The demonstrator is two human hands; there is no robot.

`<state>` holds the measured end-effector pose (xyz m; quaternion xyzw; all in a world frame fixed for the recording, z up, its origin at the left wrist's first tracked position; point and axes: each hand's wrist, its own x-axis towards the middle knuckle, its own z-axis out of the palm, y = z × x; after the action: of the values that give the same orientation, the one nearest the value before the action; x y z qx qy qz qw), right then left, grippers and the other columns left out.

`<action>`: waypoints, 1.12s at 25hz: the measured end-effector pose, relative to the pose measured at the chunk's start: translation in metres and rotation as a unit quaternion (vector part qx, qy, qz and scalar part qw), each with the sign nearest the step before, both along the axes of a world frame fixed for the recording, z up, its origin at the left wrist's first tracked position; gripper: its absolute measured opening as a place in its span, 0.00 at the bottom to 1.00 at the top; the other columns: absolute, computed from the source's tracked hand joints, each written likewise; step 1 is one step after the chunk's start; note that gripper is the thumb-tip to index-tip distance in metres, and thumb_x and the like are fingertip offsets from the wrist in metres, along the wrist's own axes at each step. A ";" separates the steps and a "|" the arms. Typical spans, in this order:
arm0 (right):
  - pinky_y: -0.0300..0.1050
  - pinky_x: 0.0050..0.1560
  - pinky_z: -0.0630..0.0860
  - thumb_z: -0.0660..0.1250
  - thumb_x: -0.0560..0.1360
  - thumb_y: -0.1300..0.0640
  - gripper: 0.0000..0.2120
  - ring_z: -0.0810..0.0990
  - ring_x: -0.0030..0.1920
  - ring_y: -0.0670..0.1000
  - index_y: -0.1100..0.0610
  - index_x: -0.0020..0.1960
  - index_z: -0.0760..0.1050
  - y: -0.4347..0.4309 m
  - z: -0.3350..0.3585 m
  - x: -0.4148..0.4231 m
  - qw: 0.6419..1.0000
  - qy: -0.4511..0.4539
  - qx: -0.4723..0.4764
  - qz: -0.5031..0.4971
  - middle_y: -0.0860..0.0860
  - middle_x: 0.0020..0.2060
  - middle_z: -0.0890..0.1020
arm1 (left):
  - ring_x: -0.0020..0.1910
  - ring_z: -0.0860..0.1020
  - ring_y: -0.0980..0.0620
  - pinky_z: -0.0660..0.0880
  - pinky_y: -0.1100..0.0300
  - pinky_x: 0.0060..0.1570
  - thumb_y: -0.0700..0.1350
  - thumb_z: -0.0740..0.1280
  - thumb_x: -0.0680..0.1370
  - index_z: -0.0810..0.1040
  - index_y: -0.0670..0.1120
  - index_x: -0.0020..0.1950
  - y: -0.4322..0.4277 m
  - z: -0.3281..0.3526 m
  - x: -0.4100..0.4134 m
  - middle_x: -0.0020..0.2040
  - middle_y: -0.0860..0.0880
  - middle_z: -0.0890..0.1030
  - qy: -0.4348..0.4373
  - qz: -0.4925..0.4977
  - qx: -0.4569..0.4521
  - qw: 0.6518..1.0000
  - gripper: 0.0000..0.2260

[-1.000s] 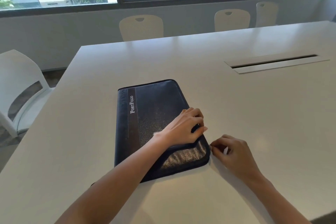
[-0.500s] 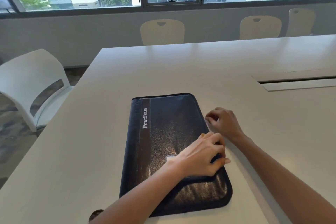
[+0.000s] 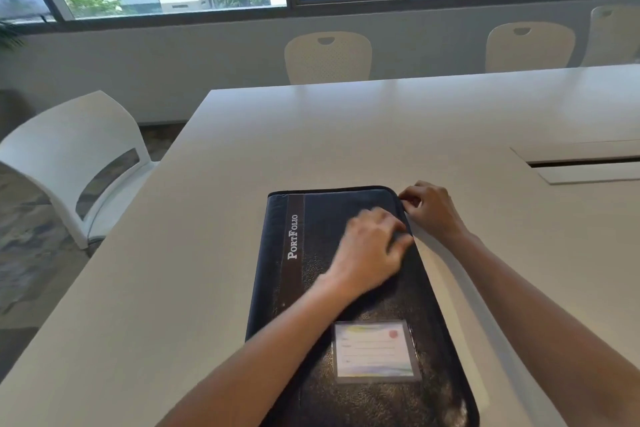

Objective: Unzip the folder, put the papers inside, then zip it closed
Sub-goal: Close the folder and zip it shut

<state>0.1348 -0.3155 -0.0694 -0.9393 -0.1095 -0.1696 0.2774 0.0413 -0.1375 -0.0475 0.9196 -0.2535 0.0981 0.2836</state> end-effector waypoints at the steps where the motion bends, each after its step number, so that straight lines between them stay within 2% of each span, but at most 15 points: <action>1: 0.46 0.40 0.76 0.69 0.70 0.63 0.06 0.79 0.36 0.52 0.56 0.42 0.83 0.000 -0.002 0.000 1.000 -0.002 0.005 0.006 0.51 0.36 0.81 | 0.61 0.72 0.48 0.67 0.50 0.63 0.52 0.61 0.81 0.76 0.46 0.62 0.009 0.002 0.024 0.60 0.47 0.76 0.000 0.074 0.018 0.997 0.15; 3: 0.45 0.40 0.76 0.69 0.71 0.63 0.06 0.79 0.36 0.50 0.56 0.42 0.83 -0.003 -0.003 0.001 1.000 -0.003 0.011 0.018 0.50 0.37 0.80 | 0.64 0.70 0.46 0.66 0.49 0.65 0.51 0.59 0.82 0.74 0.43 0.66 0.025 0.004 0.066 0.64 0.45 0.75 0.020 0.165 0.052 0.985 0.17; 7: 0.43 0.40 0.76 0.70 0.71 0.63 0.05 0.78 0.35 0.48 0.55 0.43 0.84 -0.005 0.000 0.005 0.999 -0.008 0.004 0.035 0.50 0.36 0.81 | 0.60 0.73 0.44 0.63 0.46 0.64 0.54 0.57 0.82 0.78 0.45 0.62 0.035 -0.010 0.104 0.59 0.44 0.78 0.054 0.182 0.098 0.977 0.18; 13: 0.43 0.39 0.76 0.72 0.71 0.60 0.03 0.80 0.34 0.49 0.54 0.43 0.83 -0.009 0.005 0.018 0.999 -0.033 -0.005 0.032 0.50 0.35 0.83 | 0.55 0.75 0.49 0.65 0.49 0.62 0.55 0.64 0.79 0.80 0.46 0.57 0.044 -0.018 0.111 0.54 0.49 0.80 -0.001 0.157 -0.015 0.987 0.14; 16: 0.39 0.37 0.73 0.71 0.72 0.64 0.06 0.78 0.31 0.46 0.55 0.45 0.84 0.001 0.017 0.033 0.998 -0.027 -0.031 0.056 0.50 0.34 0.84 | 0.56 0.74 0.49 0.63 0.47 0.64 0.54 0.65 0.79 0.81 0.46 0.58 0.042 -0.022 0.110 0.54 0.49 0.80 -0.017 0.144 -0.024 0.989 0.15; 18: 0.37 0.34 0.71 0.71 0.71 0.64 0.06 0.76 0.29 0.42 0.55 0.44 0.84 0.012 0.028 0.048 0.995 0.027 -0.039 0.083 0.48 0.31 0.83 | 0.56 0.74 0.49 0.61 0.47 0.65 0.54 0.65 0.79 0.82 0.46 0.58 0.042 -0.023 0.109 0.55 0.49 0.80 -0.022 0.141 -0.020 0.990 0.15; 19: 0.38 0.35 0.73 0.71 0.71 0.63 0.06 0.77 0.31 0.42 0.55 0.44 0.84 0.017 0.035 0.057 0.992 0.071 -0.034 0.094 0.49 0.32 0.84 | 0.56 0.74 0.49 0.61 0.47 0.65 0.54 0.65 0.79 0.82 0.47 0.58 0.042 -0.022 0.109 0.55 0.49 0.80 -0.022 0.142 -0.013 0.990 0.15; 21: 0.42 0.39 0.79 0.72 0.70 0.63 0.05 0.81 0.35 0.48 0.57 0.43 0.85 0.030 0.049 0.075 0.976 0.193 -0.004 0.103 0.53 0.35 0.85 | 0.58 0.74 0.48 0.60 0.47 0.66 0.55 0.63 0.79 0.81 0.47 0.59 0.041 -0.017 0.107 0.56 0.49 0.80 -0.018 0.151 0.017 0.988 0.16; 24: 0.43 0.39 0.81 0.71 0.69 0.65 0.05 0.82 0.37 0.53 0.65 0.44 0.83 0.050 0.062 0.092 0.939 0.339 0.023 0.062 0.60 0.38 0.84 | 0.62 0.71 0.45 0.63 0.47 0.65 0.59 0.61 0.79 0.76 0.45 0.64 0.038 -0.009 0.098 0.61 0.45 0.77 -0.016 0.192 0.121 0.974 0.22; 26: 0.47 0.42 0.82 0.71 0.69 0.66 0.07 0.82 0.38 0.56 0.69 0.46 0.82 0.062 0.065 0.095 0.930 0.367 0.006 0.021 0.62 0.40 0.84 | 0.64 0.70 0.42 0.66 0.45 0.63 0.63 0.62 0.77 0.71 0.41 0.67 0.047 0.003 0.093 0.64 0.41 0.74 0.019 0.252 0.179 0.951 0.30; 28: 0.49 0.44 0.81 0.69 0.69 0.68 0.07 0.81 0.38 0.57 0.68 0.46 0.81 0.072 0.066 0.095 0.931 0.365 -0.014 -0.013 0.62 0.40 0.83 | 0.64 0.70 0.41 0.67 0.44 0.62 0.67 0.62 0.75 0.69 0.39 0.68 0.073 0.017 0.087 0.65 0.40 0.73 0.079 0.304 0.236 0.919 0.35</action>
<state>0.2299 -0.2438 -0.0036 -0.9416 0.0095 0.1832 0.2823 0.1280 -0.0643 -0.0305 0.9974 0.0460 0.0438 0.0339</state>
